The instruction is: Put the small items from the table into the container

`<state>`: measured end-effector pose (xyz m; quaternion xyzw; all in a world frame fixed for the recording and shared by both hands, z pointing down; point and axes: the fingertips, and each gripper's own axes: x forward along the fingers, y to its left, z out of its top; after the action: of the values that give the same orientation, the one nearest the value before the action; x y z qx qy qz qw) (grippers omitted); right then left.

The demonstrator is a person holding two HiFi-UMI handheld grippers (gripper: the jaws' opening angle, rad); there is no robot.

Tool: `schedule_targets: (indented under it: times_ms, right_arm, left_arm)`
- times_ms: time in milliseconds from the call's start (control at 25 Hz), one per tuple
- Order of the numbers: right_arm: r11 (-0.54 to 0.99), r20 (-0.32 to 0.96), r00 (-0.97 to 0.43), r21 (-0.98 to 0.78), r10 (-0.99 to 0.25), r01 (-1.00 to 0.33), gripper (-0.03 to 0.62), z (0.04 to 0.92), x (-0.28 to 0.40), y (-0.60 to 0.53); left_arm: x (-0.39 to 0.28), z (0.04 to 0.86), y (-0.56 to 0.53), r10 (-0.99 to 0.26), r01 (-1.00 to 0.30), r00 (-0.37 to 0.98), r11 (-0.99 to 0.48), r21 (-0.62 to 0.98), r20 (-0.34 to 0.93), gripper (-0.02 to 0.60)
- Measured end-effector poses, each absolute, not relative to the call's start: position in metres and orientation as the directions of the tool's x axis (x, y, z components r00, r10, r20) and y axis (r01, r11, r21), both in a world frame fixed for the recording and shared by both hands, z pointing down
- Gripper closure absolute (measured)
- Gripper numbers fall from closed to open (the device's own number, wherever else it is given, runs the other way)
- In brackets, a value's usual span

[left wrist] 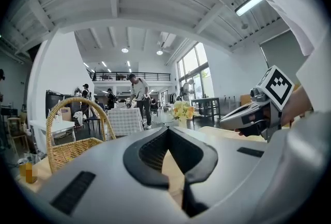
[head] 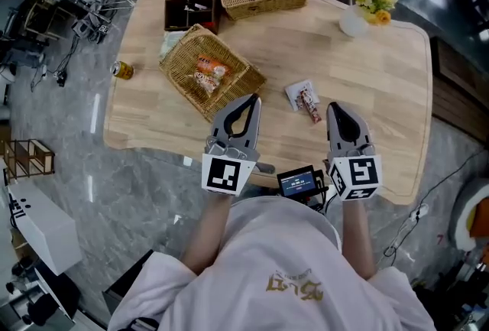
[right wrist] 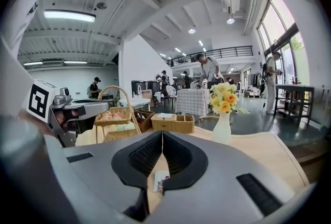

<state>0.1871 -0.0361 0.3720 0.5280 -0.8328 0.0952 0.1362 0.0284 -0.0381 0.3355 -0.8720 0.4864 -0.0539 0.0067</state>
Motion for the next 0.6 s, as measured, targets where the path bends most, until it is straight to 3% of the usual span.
schedule_targets:
  times_ms: [600]
  right_arm:
    - [0.419,0.47,-0.394,-0.056,-0.79,-0.906,0.572,0.448,0.206,-0.039]
  left_arm:
    - [0.058,0.402,-0.053,-0.807,-0.818,0.562,-0.574,-0.018,0.181,0.588]
